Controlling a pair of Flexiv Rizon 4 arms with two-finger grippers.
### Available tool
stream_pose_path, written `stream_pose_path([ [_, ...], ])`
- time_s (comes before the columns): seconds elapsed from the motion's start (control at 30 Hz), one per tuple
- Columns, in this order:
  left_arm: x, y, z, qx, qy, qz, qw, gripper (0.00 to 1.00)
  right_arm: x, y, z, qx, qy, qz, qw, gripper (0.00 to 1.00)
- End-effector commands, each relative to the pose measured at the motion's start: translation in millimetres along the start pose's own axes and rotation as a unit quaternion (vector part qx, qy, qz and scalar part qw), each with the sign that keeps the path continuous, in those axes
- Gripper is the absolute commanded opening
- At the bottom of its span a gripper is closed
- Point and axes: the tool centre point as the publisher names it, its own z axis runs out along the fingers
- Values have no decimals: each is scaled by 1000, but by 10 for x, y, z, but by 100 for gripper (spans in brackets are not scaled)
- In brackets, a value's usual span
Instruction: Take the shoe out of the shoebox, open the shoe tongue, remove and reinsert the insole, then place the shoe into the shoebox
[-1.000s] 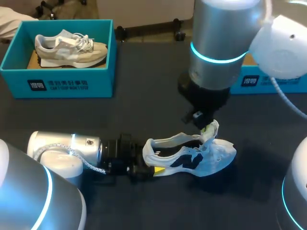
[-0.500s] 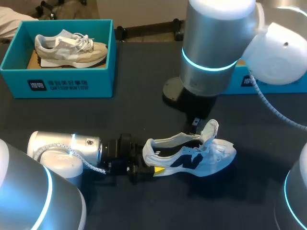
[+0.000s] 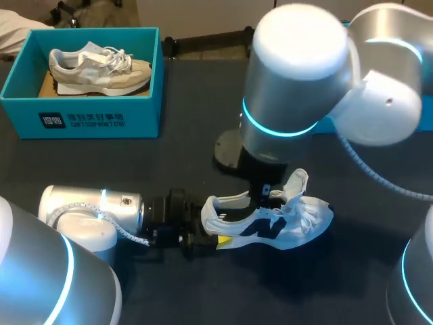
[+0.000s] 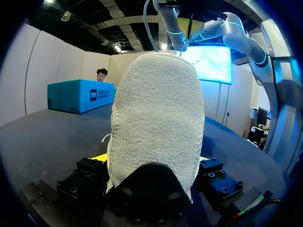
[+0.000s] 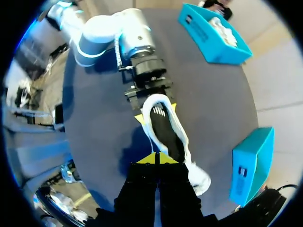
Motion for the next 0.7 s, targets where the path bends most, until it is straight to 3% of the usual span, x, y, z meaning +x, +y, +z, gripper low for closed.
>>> stream_pose_path([
  [0.03,-7,68,-33,-2,1,-1,1000,0,9,127,168,-1,-1,-19,1000,0],
  [0.3,-7,68,-33,-2,1,-1,1000,0,9,127,168,-1,-1,-19,1000,0],
  [0.43,-7,68,-33,-2,1,-1,1000,0,-79,280,386,32,-4,-41,999,0],
  [0.7,-7,68,-33,-2,1,-1,1000,0,-208,267,712,17,-6,-41,999,0],
])
